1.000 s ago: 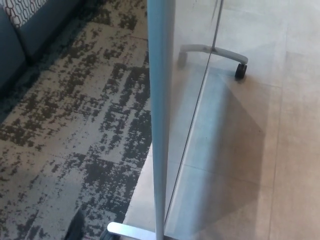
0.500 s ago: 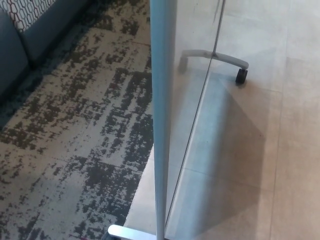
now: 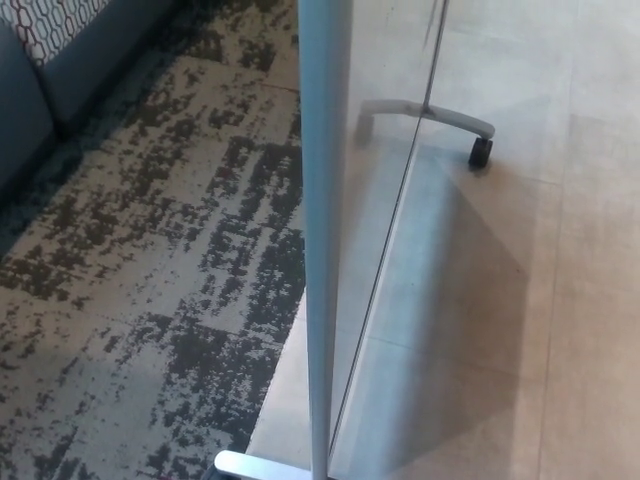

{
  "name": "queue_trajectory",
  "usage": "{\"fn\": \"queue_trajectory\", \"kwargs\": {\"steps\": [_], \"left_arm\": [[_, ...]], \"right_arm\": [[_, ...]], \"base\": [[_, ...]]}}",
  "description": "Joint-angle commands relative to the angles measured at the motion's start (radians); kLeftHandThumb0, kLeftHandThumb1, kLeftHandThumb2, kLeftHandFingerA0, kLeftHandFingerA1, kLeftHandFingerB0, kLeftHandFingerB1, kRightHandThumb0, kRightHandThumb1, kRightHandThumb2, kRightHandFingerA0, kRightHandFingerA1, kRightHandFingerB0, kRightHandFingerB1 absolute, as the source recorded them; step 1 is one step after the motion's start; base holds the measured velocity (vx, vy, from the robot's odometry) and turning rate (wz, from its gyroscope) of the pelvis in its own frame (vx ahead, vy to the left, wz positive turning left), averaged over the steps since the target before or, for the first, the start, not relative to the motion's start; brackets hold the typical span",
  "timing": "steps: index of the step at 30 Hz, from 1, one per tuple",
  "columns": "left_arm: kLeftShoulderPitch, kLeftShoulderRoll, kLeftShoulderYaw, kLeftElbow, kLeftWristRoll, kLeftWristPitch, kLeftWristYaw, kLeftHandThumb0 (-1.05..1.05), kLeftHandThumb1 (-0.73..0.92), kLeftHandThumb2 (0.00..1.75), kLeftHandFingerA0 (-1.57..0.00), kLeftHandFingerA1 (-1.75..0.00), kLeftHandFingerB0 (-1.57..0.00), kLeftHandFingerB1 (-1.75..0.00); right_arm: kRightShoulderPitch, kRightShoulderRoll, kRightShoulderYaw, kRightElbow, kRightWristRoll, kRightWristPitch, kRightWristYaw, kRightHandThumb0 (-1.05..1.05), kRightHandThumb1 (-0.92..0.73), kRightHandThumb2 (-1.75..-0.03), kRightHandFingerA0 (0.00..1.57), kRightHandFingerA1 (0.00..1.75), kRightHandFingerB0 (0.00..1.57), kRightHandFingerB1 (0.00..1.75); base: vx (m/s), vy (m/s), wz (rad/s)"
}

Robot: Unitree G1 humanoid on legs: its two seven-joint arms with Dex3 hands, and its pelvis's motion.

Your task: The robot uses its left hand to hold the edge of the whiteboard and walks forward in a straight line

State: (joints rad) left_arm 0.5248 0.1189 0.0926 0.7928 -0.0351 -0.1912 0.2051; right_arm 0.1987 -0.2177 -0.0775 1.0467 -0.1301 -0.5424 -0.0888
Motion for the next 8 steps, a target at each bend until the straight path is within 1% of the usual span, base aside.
{"fn": "queue_trajectory", "kwargs": {"steps": [1, 2, 3, 4, 6, 7, 8], "left_arm": [[-0.180, -0.021, 0.052, 0.306, -0.017, -0.223, -0.040, -0.45, 0.61, 0.58, -0.39, -0.63, -0.31, -0.40], [-0.184, -0.021, 0.053, 0.316, -0.016, -0.229, -0.041, -0.45, 0.61, 0.58, -0.39, -0.63, -0.31, -0.40], [-0.186, -0.027, 0.068, 0.327, -0.033, -0.236, -0.061, -0.47, 0.61, 0.57, -0.39, -0.65, -0.31, -0.40], [-0.194, -0.034, 0.077, 0.344, -0.041, -0.242, -0.068, -0.48, 0.62, 0.58, -0.36, -0.61, -0.34, -0.38], [-0.208, -0.041, 0.086, 0.373, -0.038, -0.253, -0.068, -0.48, 0.62, 0.58, -0.36, -0.61, -0.34, -0.38], [-0.204, -0.045, 0.090, 0.378, -0.036, -0.265, -0.067, -0.55, 0.48, 0.84, -0.35, -0.68, -0.27, -0.53], [-0.204, -0.045, 0.090, 0.378, -0.036, -0.265, -0.067, -0.55, 0.48, 0.84, -0.35, -0.68, -0.27, -0.53]], "right_arm": [[0.008, -0.074, 0.050, 0.087, -0.078, 0.015, -0.073, -0.48, -0.58, -0.58, 0.57, 0.47, 0.50, 0.36], [0.007, -0.075, 0.052, 0.090, -0.076, 0.013, -0.074, -0.48, -0.58, -0.58, 0.57, 0.47, 0.50, 0.36], [0.002, -0.081, 0.057, 0.099, -0.077, 0.020, -0.069, -0.46, -0.59, -0.58, 0.54, 0.44, 0.49, 0.36], [-0.006, -0.087, 0.054, 0.114, -0.067, 0.029, -0.060, -0.45, -0.59, -0.58, 0.58, 0.44, 0.48, 0.35], [-0.014, -0.093, 0.047, 0.133, -0.052, 0.037, -0.050, -0.45, -0.59, -0.58, 0.58, 0.44, 0.48, 0.35], [-0.013, -0.096, 0.052, 0.136, -0.055, 0.041, -0.052, -0.48, -0.59, -0.59, 0.57, 0.47, 0.47, 0.35], [-0.013, -0.096, 0.052, 0.136, -0.055, 0.041, -0.052, -0.48, -0.59, -0.59, 0.57, 0.47, 0.47, 0.35]], "base": [[0.00, 0.000, 0.00], [0.00, 0.000, 0.00], [0.00, 0.000, 0.00], [0.00, 0.000, 0.00], [0.00, 0.000, 0.00], [0.00, 0.000, 0.00], [0.00, 0.000, 0.00]]}}
